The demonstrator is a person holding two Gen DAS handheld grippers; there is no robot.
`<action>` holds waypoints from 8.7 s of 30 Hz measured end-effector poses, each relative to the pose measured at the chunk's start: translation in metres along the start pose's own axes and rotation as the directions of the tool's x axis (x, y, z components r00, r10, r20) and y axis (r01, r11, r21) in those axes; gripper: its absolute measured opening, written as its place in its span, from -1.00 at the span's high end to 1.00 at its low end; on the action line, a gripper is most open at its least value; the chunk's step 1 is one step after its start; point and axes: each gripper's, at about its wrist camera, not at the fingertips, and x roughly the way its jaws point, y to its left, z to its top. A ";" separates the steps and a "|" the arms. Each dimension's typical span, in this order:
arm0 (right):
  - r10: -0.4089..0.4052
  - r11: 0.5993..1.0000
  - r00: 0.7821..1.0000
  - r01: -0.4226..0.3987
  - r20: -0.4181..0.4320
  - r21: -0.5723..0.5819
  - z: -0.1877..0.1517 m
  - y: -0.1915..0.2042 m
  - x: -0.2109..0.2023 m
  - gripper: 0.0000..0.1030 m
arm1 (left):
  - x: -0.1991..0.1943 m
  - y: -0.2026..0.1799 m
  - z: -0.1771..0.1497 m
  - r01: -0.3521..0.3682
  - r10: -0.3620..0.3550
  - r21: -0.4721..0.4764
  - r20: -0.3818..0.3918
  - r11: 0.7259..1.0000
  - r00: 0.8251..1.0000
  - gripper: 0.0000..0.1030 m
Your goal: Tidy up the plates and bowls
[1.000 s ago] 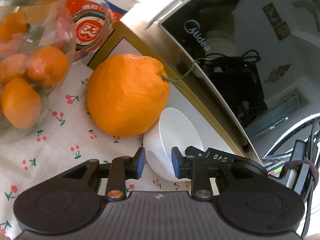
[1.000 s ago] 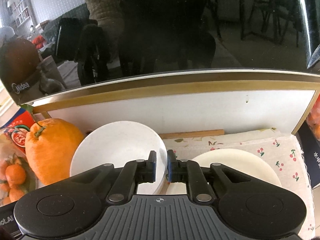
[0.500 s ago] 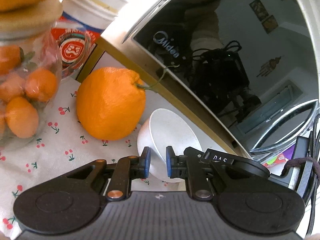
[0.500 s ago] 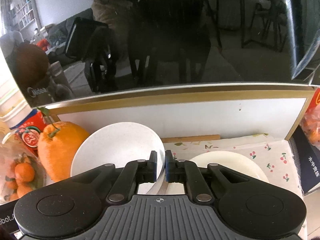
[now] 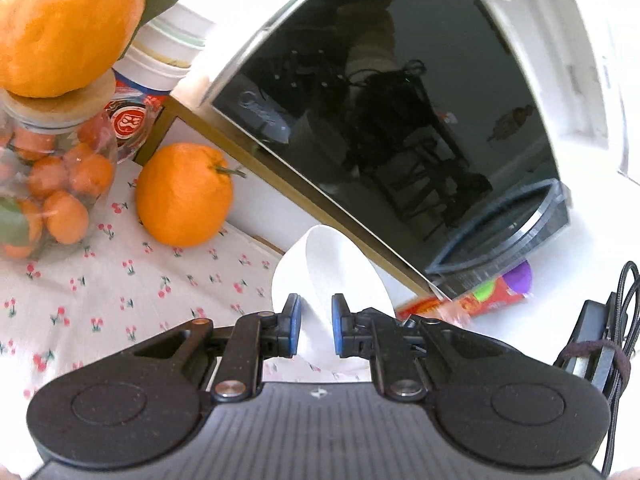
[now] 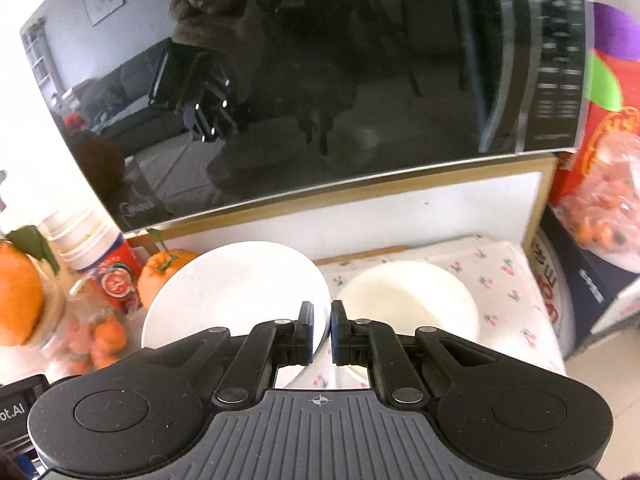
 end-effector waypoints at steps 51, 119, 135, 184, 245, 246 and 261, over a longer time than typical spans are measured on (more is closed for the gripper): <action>-0.107 0.986 0.988 0.120 -0.106 0.116 -0.169 -0.033 -0.167 0.80 | -0.101 0.013 -0.145 0.076 -0.030 0.118 -0.348 0.990 0.937 0.74; 0.108 0.824 0.987 -0.022 -0.118 0.566 -0.163 -0.115 -0.144 -0.65 | -0.081 -0.037 -0.117 -0.009 0.127 0.446 -0.235 0.895 0.964 -0.96; 0.087 0.723 0.996 -0.039 -0.034 0.689 -0.149 -0.128 -0.123 -0.65 | -0.013 -0.036 -0.054 -0.048 0.153 0.515 -0.163 0.856 0.975 -0.95; 0.044 0.682 0.993 0.051 -0.111 0.730 -0.157 -0.108 -0.061 0.65 | 0.055 -0.027 -0.067 0.061 0.147 0.525 -0.345 0.849 0.927 0.76; 0.115 0.847 0.993 -0.076 -0.041 0.527 -0.159 -0.080 -0.190 0.64 | -0.063 -0.030 -0.103 0.038 0.114 0.371 -0.378 0.928 0.919 0.75; 0.111 0.850 0.993 -0.072 -0.044 0.522 -0.160 -0.079 -0.191 0.64 | -0.063 -0.030 -0.104 0.038 0.116 0.368 -0.385 0.929 0.916 0.75; 0.022 0.876 0.986 0.061 -0.166 0.479 -0.174 -0.087 -0.183 0.64 | -0.056 -0.036 -0.138 0.023 0.197 0.457 -0.427 0.889 0.882 0.72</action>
